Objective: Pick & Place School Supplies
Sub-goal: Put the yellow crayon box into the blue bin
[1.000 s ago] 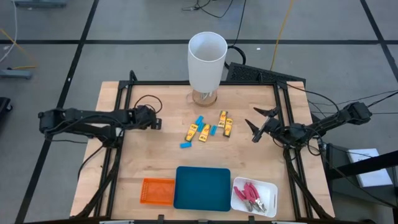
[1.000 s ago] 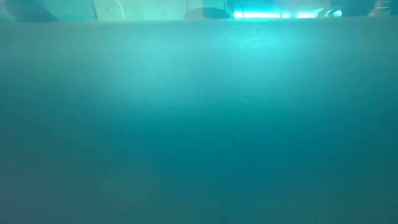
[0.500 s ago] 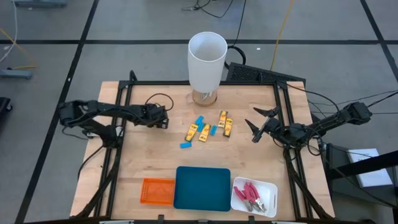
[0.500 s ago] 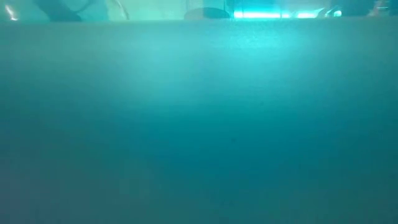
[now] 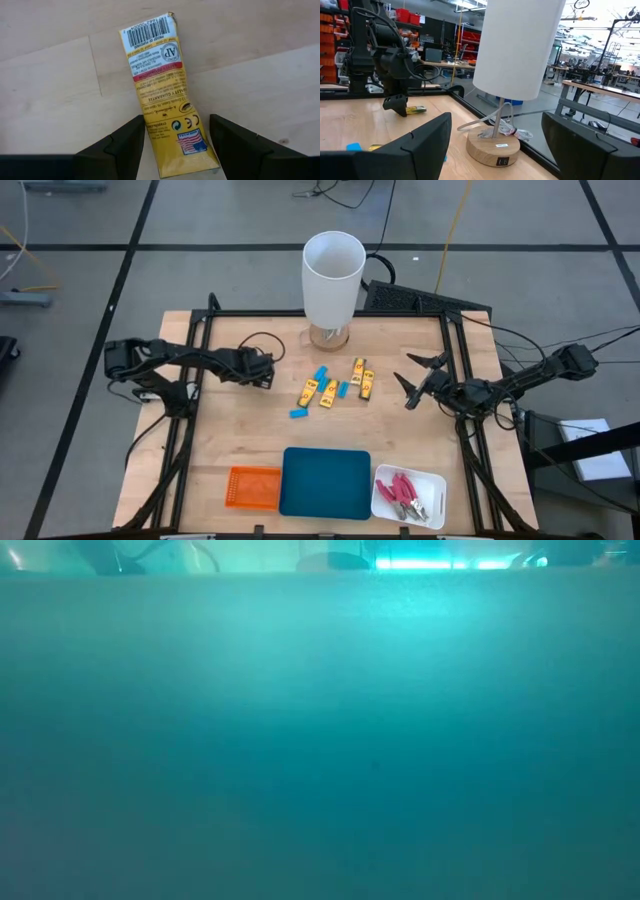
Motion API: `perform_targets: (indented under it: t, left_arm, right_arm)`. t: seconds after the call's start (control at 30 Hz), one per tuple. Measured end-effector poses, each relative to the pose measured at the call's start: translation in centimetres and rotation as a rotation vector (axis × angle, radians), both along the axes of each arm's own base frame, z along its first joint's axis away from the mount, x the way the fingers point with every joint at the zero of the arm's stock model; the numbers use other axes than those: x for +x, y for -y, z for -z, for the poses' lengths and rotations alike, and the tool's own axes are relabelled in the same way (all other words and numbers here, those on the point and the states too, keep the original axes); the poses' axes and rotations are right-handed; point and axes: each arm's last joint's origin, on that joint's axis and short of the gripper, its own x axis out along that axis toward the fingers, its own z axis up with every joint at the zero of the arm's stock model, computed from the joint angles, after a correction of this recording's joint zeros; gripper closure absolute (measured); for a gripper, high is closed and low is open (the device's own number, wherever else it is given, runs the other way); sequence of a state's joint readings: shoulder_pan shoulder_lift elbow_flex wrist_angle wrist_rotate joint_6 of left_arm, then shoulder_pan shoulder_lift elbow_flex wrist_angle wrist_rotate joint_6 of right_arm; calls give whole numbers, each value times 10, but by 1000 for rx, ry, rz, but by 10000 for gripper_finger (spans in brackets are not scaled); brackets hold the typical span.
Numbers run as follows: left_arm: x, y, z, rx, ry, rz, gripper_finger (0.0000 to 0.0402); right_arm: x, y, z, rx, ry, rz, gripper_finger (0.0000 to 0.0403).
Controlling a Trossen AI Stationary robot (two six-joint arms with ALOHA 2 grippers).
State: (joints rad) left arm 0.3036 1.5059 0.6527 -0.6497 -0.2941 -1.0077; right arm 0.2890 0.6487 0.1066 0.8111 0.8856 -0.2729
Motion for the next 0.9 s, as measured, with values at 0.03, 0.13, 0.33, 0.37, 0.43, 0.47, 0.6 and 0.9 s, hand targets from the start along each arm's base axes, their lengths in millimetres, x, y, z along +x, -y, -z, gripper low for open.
perform_targets:
  t: [0.03, 0.13, 0.33, 0.37, 0.43, 0.47, 0.6, 0.9]
  left_arm:
    - [0, 0, 0, 1, 2, 5, 172]
    - [0, 0, 0, 0, 3, 7, 172]
    - [1, 1, 0, -14, 8, 15, 219]
    - [1, 0, 0, -14, 7, 26, 232]
    - [1, 0, 0, -11, 2, 55, 255]
    - [1, 0, 0, -9, -2, 69, 265]
    - [2, 0, 0, -3, -15, 127, 289]
    - [3, 4, -17, 34, 59, 296, 292]
  right_arm:
    - [0, 0, 0, 1, 0, 0, 103]
    - [0, 0, 0, 10, 7, -1, 103]
    - [0, 0, 0, 18, 12, -3, 103]
    - [0, 0, 0, 20, 13, -3, 103]
    - [0, 0, 0, 21, 14, -3, 103]
    - [0, 0, 0, 21, 13, -3, 103]
    - [0, 0, 0, 21, 14, -3, 103]
    - [1, -1, 0, 72, 51, -63, 103]
